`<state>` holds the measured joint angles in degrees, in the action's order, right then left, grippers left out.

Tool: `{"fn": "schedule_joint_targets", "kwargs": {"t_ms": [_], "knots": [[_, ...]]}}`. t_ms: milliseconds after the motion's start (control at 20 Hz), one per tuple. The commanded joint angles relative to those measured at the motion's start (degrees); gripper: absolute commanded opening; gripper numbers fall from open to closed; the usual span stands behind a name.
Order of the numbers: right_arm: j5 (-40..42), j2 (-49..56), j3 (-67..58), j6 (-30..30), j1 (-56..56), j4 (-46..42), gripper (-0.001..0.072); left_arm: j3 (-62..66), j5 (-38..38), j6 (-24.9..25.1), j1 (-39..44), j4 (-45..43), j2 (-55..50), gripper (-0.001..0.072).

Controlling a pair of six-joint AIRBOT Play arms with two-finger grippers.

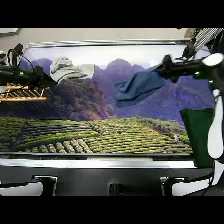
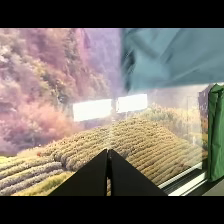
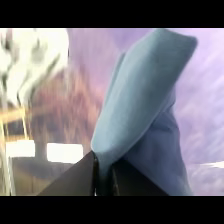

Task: Fold the clothes and pants, and hang the long-sleeved shirts on hangers.

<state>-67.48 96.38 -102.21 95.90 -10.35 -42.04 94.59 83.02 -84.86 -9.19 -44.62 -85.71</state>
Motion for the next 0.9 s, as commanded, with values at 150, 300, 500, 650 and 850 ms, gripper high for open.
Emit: {"fn": "schedule_joint_targets", "kwargs": {"t_ms": [150,300,500,650,850], "knots": [[1.9,-0.1,-7.8,8.6,-11.3,-5.4,0.0027,0.0,0.2,-0.2,-0.1,0.0,0.0,0.0015],[4.5,-0.1,-8.3,9.5,-15.5,-5.7,0.0027,0.0,0.2,-0.7,-0.1,0.1,0.0,0.0015],[3.8,-0.1,-8.3,9.9,-21.1,-12.1,0.0027,0.0,0.2,-1.3,-0.1,0.2,0.0,0.0016],[-0.3,-0.2,-8.3,12.3,-25.3,-15.3,0.0027,0.0,0.2,-1.3,-0.1,0.3,0.0,0.0015],[-8.9,-2.0,-8.3,17.4,-27.5,-27.1,0.0026,0.0,0.2,-1.7,-0.1,0.2,0.0,0.0016]]}}
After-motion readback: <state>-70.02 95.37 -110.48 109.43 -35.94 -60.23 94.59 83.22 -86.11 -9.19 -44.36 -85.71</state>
